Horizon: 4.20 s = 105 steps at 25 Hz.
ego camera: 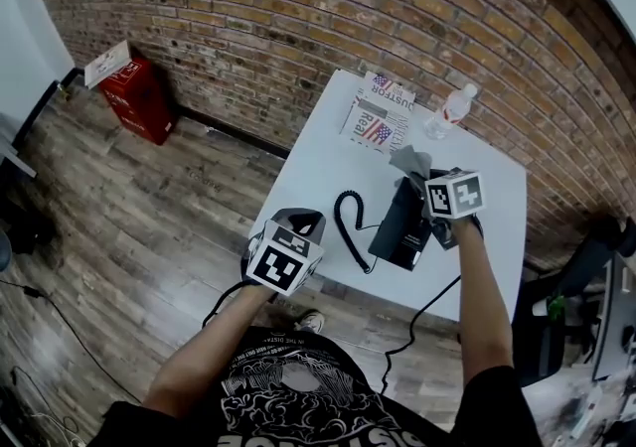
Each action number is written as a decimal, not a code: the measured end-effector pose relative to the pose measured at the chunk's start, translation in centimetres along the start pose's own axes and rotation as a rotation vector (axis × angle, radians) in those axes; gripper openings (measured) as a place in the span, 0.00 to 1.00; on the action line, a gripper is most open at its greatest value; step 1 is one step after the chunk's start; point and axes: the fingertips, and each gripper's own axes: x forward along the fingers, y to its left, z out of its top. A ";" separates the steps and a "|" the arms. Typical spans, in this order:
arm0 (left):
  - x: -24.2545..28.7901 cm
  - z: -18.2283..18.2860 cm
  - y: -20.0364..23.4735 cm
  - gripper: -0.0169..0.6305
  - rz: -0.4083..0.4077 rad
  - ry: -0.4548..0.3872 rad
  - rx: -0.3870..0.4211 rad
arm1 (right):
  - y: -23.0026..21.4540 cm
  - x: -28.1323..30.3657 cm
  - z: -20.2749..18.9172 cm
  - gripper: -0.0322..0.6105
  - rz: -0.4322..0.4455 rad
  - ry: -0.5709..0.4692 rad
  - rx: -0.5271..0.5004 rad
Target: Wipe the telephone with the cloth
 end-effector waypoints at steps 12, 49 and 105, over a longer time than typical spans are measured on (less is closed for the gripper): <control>-0.3 -0.1 0.3 0.04 0.004 -0.004 -0.007 | 1.0 0.7 0.9 0.07 0.011 -0.005 -0.017; -1.6 -0.5 -0.5 0.04 -0.068 -0.026 0.010 | 8.1 0.6 -3.1 0.07 0.024 0.024 -0.026; -4.7 3.7 -1.1 0.04 -0.130 -0.083 0.038 | 12.3 -11.9 -4.5 0.07 -0.182 -0.348 0.380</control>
